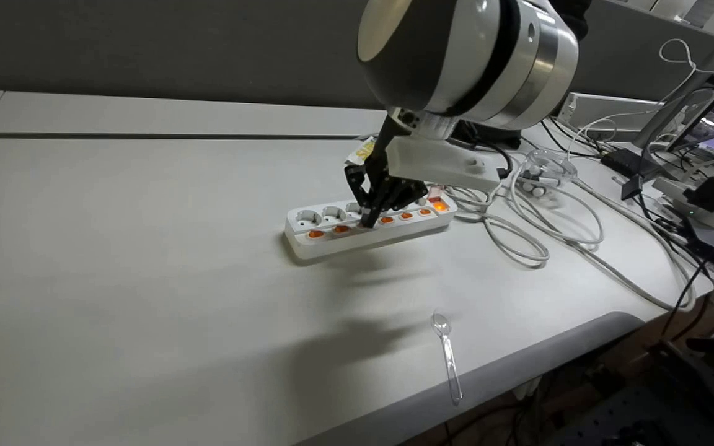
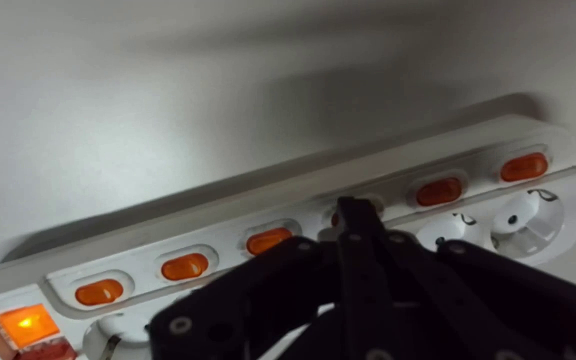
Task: Turn off the third switch from the left of the extension cord
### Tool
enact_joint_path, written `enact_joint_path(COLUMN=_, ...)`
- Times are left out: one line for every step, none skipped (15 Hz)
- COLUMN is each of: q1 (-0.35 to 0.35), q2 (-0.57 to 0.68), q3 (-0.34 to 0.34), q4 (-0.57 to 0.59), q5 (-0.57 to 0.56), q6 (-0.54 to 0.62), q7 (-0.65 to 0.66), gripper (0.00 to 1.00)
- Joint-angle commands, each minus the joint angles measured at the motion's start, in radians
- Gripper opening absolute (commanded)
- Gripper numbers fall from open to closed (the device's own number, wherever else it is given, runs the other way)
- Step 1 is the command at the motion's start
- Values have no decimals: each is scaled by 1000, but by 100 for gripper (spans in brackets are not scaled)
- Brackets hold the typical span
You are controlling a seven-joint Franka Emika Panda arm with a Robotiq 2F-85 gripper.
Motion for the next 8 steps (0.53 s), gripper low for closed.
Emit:
enact_joint_path(q1=-164, q2=124, q3=130, q4=23, q5=163, q6=-14, q7=-130, gripper=0)
enact_joint_path(q1=-190, q2=130, q3=144, q4=24, q5=200, q6=-15, q7=-157, gripper=0)
enact_joint_path(q1=-209, q2=131, q3=157, q4=26, q5=229, q6=-25, q7=-179, gripper=0)
enact_joint_path(q1=-220, q2=128, q3=165, q4=29, q5=251, q6=-34, q7=-194, gripper=0)
enact_joint_path(q1=-216, q2=116, q3=162, q4=28, q5=257, q6=-44, q7=-199, gripper=0)
enact_joint_path(q1=-216, q2=98, q3=164, q4=28, q5=262, q6=-57, q7=-213, gripper=0)
enact_joint_path(q1=-214, q2=85, q3=164, q4=28, q5=261, q6=-69, q7=-224, gripper=0)
enact_joint_path(q1=-208, q2=70, q3=160, q4=25, q5=258, q6=-77, q7=-229, gripper=0)
